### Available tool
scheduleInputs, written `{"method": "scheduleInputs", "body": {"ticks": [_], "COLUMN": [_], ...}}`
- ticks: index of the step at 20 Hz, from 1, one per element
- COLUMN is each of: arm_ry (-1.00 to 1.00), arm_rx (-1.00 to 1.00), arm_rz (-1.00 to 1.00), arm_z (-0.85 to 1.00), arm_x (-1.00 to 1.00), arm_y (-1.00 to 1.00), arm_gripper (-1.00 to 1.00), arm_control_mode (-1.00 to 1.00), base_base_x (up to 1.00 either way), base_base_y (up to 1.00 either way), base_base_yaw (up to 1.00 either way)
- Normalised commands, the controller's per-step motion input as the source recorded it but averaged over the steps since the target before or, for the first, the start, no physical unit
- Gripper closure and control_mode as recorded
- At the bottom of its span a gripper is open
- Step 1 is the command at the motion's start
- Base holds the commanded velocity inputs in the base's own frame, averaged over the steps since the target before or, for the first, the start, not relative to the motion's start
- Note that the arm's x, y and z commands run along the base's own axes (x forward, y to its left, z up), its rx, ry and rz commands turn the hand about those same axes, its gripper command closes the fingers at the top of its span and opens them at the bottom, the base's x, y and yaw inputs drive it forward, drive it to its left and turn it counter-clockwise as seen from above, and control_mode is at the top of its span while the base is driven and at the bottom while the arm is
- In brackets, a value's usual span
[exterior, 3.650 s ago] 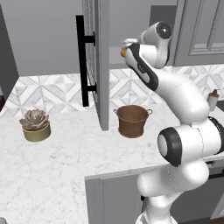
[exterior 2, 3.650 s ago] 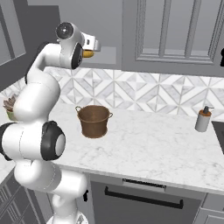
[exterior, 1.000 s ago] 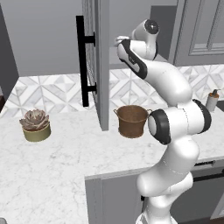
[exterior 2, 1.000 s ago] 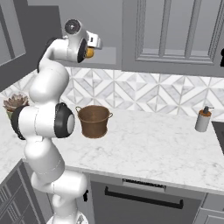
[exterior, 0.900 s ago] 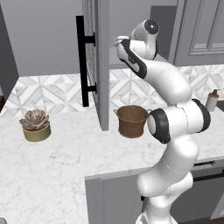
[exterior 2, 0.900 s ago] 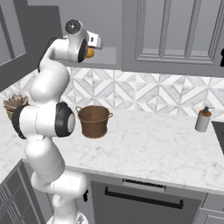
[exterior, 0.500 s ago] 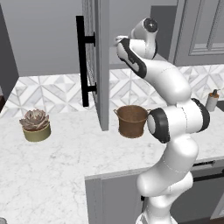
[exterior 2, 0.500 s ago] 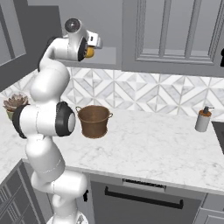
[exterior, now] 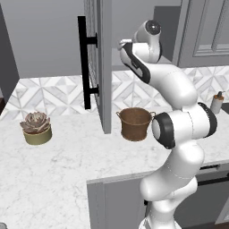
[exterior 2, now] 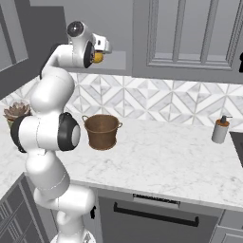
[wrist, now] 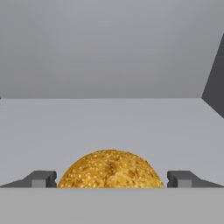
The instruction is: Open the cabinet, pick up the bread from the cabinet and place it in the basket. Then move the basket to the dining counter.
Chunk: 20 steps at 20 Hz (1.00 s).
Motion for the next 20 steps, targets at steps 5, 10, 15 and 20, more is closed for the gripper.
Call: {"method": "scheduleInputs", "body": {"ticks": [5, 10, 15, 20], "arm_ry": [0.01, 0.07, 0.04, 0.0], "arm_rx": [-0.03, -0.01, 0.0, 0.0], "arm_rz": [-0.04, -0.05, -0.01, 0.0], "arm_z": [-0.32, -0.49, -0.36, -0.23], "arm_x": [0.05, 0.0, -0.1, -0.78], "arm_y": [0.0, 0.0, -0.05, 0.0], "arm_gripper": [-1.0, 1.0, 1.0, 1.0], "arm_control_mode": [-1.0, -1.0, -1.0, -1.0], "base_base_x": [0.0, 0.0, 0.0, 0.0], "base_base_y": [0.0, 0.0, 0.0, 0.0], "base_base_yaw": [0.0, 0.0, 0.0, 0.0]}}
